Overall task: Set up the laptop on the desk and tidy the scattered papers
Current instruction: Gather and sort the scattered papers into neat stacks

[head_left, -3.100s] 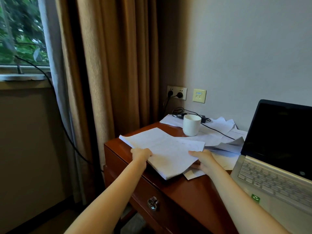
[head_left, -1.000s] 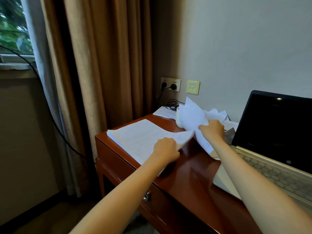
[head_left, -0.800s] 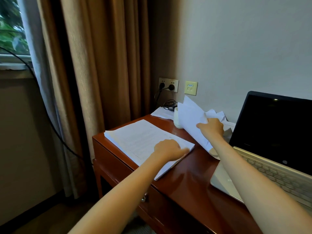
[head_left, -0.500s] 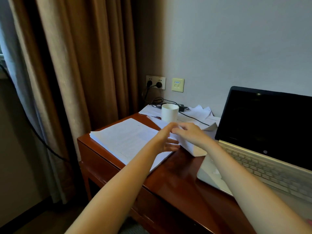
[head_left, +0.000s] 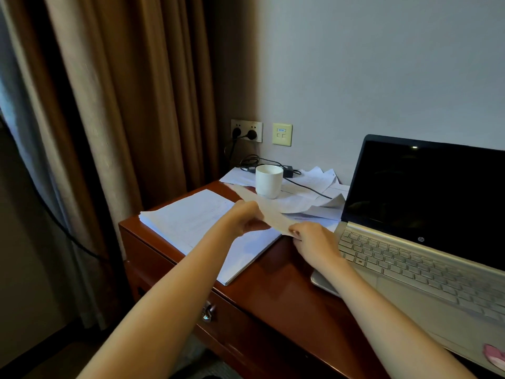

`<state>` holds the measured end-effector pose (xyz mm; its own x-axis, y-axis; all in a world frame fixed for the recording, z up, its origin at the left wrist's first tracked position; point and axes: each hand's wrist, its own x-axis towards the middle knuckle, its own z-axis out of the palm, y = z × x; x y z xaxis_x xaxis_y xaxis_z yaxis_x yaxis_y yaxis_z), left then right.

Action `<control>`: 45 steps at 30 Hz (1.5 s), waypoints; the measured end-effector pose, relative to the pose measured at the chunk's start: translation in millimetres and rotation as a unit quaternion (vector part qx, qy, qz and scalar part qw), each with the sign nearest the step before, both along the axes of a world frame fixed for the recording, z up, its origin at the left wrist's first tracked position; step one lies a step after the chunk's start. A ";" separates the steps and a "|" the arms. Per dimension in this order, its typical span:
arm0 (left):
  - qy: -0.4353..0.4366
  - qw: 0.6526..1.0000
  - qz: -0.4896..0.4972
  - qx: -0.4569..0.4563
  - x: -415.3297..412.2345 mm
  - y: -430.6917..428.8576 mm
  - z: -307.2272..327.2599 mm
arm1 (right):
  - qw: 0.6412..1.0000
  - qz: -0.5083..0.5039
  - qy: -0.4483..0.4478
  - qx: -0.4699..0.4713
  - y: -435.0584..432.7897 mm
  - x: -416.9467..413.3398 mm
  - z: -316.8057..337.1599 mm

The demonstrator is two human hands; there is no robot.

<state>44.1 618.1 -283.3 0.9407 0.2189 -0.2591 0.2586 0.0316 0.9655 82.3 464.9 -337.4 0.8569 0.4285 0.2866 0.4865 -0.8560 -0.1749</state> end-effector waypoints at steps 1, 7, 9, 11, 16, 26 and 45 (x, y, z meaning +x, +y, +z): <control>-0.012 1.000 -0.012 0.022 -1.2 0.6 3.1 | 1.000 -0.004 -0.010 0.010 1.3 1.5 -0.4; -0.028 0.998 -0.048 0.032 2.0 4.3 8.5 | 0.997 -0.068 -0.022 -0.021 -3.0 8.5 -5.3; -0.031 0.998 -0.048 0.026 4.9 5.6 8.1 | 0.995 -0.098 0.003 -0.029 -4.3 7.9 -5.7; -0.030 0.998 -0.046 0.029 7.0 6.0 8.6 | 0.991 -0.120 0.025 -0.045 -4.9 6.1 -4.3; -0.031 0.999 -0.036 0.020 10.1 5.6 8.8 | 0.986 -0.148 0.070 -0.034 -8.0 8.5 -2.6; -0.033 0.996 0.072 -0.042 4.4 38.7 4.0 | 0.982 -0.167 0.069 0.055 -1.6 13.4 -3.8; 0.114 0.985 0.104 0.080 -43.7 157.9 -29.5 | 0.938 -0.060 0.335 0.060 -8.4 30.9 21.0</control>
<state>0.4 776.0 -312.8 0.7923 0.4557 -0.4057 0.4741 -0.0412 0.8795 113.1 456.5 -316.4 0.9019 0.3157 -0.2947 0.1331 -0.8524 -0.5057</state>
